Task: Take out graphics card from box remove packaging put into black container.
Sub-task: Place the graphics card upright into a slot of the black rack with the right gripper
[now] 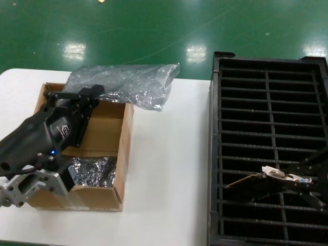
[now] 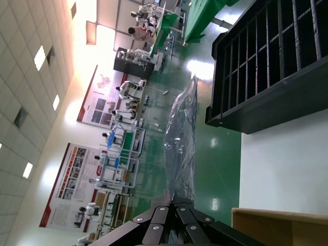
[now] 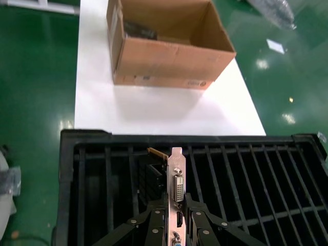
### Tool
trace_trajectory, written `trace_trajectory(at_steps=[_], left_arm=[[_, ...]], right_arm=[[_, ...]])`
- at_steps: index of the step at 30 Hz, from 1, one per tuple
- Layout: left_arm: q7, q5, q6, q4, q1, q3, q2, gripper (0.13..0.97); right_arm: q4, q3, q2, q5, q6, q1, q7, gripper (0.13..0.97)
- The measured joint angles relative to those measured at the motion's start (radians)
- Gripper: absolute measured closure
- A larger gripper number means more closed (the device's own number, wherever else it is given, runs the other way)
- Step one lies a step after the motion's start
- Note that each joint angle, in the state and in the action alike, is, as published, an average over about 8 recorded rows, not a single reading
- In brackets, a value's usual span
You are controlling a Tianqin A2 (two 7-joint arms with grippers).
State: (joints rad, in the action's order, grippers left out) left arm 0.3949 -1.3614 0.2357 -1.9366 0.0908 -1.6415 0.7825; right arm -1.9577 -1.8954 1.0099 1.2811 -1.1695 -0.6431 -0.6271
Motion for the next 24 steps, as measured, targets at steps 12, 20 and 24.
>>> trace_trajectory(at_steps=[12, 20, 24], left_arm=[[0.000, 0.000, 0.000, 0.000, 0.000, 0.000, 0.000, 0.958], [0.000, 0.000, 0.000, 0.000, 0.000, 0.000, 0.000, 0.958], [0.000, 0.000, 0.000, 0.000, 0.000, 0.000, 0.000, 0.958]], right_arm=[[-0.025, -0.048, -0.056, -0.083, -0.133, -0.092, -0.033, 0.909], [-0.053, -0.019, -0.052, -0.084, -0.140, -0.097, -0.040, 0.909], [-0.049, -0.019, -0.059, -0.101, -0.144, -0.101, -0.041, 0.909]])
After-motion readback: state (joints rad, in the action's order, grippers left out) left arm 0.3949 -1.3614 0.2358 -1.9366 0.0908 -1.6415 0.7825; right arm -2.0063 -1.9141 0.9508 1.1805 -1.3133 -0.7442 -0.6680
